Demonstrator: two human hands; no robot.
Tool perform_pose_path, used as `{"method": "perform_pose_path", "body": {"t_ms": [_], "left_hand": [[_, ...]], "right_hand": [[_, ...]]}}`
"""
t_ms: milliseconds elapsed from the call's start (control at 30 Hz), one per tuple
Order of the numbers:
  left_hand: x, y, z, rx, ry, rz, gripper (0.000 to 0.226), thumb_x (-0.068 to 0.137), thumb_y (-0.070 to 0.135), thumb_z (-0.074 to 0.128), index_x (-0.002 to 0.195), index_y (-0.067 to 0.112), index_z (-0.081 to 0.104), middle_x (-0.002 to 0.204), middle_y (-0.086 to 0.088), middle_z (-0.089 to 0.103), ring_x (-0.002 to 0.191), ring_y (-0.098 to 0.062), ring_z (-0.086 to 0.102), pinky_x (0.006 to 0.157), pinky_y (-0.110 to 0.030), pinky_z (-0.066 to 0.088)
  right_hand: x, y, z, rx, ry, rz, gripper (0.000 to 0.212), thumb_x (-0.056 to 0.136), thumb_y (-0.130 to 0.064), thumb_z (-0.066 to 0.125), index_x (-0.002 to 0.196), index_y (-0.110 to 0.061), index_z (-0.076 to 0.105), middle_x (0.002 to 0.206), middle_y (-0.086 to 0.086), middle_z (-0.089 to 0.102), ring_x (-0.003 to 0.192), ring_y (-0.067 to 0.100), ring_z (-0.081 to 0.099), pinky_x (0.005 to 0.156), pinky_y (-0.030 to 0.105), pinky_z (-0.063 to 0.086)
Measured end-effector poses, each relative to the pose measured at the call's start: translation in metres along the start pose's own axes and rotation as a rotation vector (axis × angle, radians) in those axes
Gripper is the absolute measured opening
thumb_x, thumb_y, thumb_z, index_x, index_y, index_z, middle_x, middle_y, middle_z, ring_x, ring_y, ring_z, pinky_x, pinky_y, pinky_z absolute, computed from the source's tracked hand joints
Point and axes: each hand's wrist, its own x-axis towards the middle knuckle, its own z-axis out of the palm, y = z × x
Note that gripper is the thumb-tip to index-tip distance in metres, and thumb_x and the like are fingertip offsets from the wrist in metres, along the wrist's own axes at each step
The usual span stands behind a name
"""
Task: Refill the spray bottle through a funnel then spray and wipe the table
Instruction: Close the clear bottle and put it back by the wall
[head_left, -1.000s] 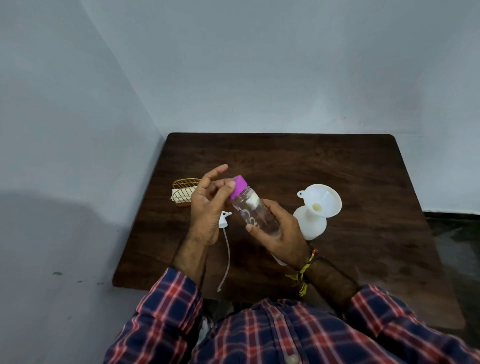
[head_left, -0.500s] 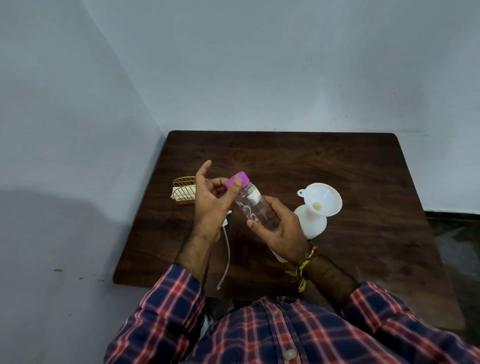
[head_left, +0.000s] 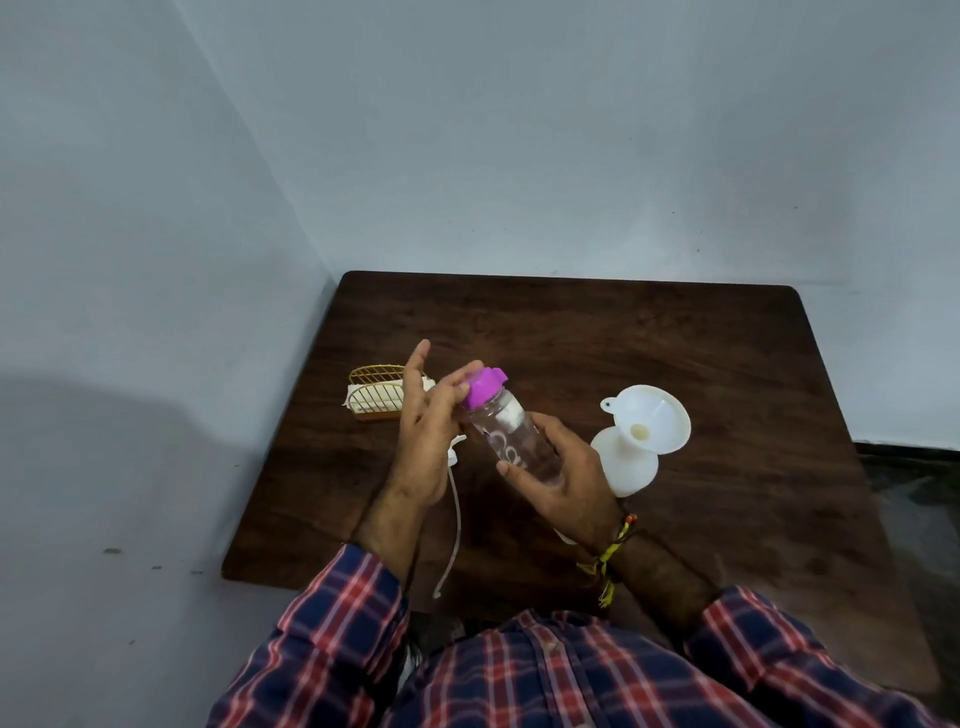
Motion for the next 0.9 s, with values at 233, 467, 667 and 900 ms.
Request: {"method": "perform_pose_path", "body": {"t_ms": [233,467,667,900], "left_hand": [[0.001,0.001,-0.002,0.01,0.076,0.01,0.081,0.081,0.01,0.075,0.147,0.025,0.03,0.098,-0.013,0.072,0.085,-0.017,0.071,0.068,-0.026,0.057],[0.002,0.0,-0.001,0.252,0.182,0.048,0.107,0.058,0.047,0.082,0.148,0.028,0.027,0.102,-0.007,0.066,0.096,-0.016,0.067,0.076,-0.027,0.058],[0.011,-0.003,-0.007,0.101,0.038,0.018,0.103,0.061,0.021,0.089,0.146,0.03,0.03,0.098,-0.007,0.075,0.096,-0.023,0.072,0.086,-0.048,0.057],[0.015,-0.016,-0.021,-0.119,-0.06,-0.116,0.087,0.074,0.012,0.074,0.148,0.025,0.029,0.11,-0.014,0.072,0.105,-0.026,0.068,0.092,-0.046,0.054]], "right_hand": [[0.004,0.002,0.006,0.011,-0.021,0.009,0.055,0.08,-0.039,0.076,0.128,-0.022,0.055,0.117,-0.01,0.066,0.104,0.005,0.065,0.084,0.034,0.058],[0.006,0.001,0.012,-0.058,-0.023,0.036,0.055,0.079,-0.046,0.074,0.127,-0.03,0.053,0.117,-0.014,0.064,0.103,0.003,0.064,0.084,0.032,0.057],[0.005,0.001,0.008,0.052,-0.055,0.057,0.05,0.086,-0.029,0.074,0.131,-0.019,0.055,0.116,-0.009,0.069,0.105,0.007,0.067,0.089,0.037,0.057],[0.004,0.007,0.002,0.156,-0.17,0.163,0.043,0.091,-0.02,0.068,0.132,-0.015,0.054,0.116,0.0,0.07,0.11,0.019,0.066,0.096,0.047,0.053]]}}
